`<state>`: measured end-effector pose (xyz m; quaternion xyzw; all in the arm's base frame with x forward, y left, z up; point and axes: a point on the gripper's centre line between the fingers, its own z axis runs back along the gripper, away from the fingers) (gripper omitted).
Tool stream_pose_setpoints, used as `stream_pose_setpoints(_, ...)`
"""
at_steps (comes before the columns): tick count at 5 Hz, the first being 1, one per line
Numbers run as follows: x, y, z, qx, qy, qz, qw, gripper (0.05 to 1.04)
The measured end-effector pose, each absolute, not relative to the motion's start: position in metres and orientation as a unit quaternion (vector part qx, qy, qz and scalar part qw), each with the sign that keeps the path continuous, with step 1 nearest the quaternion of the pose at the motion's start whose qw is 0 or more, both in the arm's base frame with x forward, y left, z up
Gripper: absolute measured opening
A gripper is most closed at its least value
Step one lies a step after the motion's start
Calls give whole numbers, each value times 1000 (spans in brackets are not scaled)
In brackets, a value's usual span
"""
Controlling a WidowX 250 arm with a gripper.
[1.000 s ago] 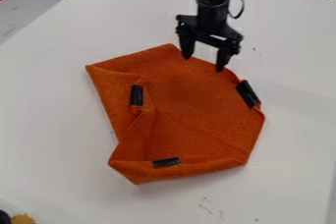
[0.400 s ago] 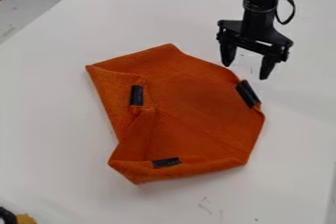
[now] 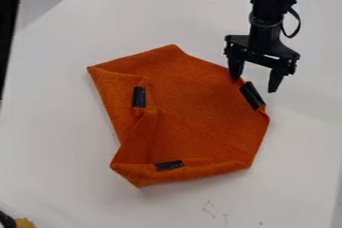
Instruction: Fold the cloth from right to left
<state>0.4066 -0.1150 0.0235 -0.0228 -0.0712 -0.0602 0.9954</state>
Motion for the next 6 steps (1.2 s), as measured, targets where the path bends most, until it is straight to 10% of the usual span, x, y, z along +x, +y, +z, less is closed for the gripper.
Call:
stream_pose_setpoints(1,405,-120,13,-38,-62,-63,995,941)
stream_pose_setpoints(4,407,-120,9,-40,-77,-68,994,160)
stream_pose_setpoints(6,403,-108,46,7,-98,-23,995,61)
